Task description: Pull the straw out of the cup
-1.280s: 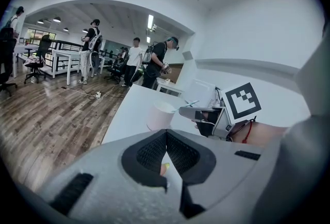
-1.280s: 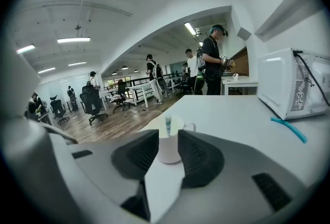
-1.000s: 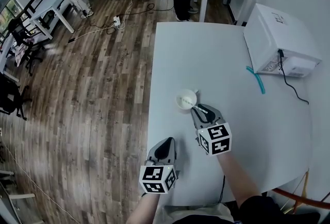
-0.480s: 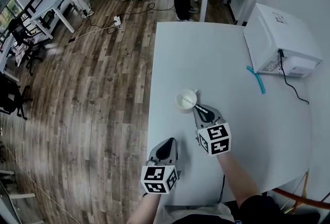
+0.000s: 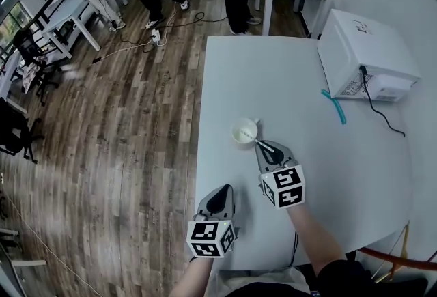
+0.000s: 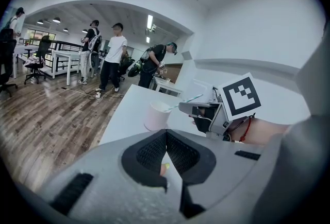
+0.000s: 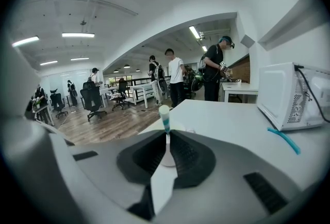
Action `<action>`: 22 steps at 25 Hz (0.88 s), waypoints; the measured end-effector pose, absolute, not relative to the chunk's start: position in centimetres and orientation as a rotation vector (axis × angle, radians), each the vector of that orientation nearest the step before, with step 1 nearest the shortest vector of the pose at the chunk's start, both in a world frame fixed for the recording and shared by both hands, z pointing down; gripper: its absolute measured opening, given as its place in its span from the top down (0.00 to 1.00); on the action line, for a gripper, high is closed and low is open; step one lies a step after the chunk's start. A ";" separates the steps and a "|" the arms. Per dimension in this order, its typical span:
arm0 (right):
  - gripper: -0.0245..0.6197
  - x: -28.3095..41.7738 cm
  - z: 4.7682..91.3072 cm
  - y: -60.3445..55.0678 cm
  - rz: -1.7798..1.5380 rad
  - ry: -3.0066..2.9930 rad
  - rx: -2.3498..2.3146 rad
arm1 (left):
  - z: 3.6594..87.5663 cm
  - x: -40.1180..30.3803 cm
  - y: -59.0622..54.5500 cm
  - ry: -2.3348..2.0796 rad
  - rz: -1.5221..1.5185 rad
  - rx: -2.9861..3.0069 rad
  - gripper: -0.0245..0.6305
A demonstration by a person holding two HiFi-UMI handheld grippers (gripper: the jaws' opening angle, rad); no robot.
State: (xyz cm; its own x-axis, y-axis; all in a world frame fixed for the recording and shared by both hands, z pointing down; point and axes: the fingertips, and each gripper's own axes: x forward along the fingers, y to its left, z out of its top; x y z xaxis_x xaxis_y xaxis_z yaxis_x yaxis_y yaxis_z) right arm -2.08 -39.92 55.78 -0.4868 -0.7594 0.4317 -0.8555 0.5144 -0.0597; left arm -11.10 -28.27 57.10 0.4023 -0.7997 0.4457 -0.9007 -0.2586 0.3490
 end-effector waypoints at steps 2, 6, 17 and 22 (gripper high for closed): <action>0.90 -2.0 55.3 -39.6 0.372 -2.412 1.343 | 56.8 -10.9 -28.0 -1.444 0.236 2.117 0.94; 0.90 -2.0 54.3 -38.5 0.353 -2.420 1.346 | 56.3 -10.8 -27.2 -1.443 0.237 2.125 0.94; 0.90 -1.8 51.9 -34.9 0.314 -2.441 1.377 | 54.9 -10.5 -24.9 -1.436 0.240 2.153 0.94; 0.90 -1.4 50.8 -33.3 0.291 -2.444 1.397 | 54.3 -10.3 -23.7 -1.427 0.238 2.170 0.94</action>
State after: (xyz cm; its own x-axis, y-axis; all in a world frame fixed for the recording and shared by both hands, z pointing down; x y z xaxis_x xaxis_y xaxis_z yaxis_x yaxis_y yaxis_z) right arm -1.43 -33.28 50.83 -0.4766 -0.8004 0.3635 -0.8633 0.5042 -0.0218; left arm -10.30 -23.66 54.29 0.4270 -0.8010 0.4197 -0.8938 -0.3035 0.3301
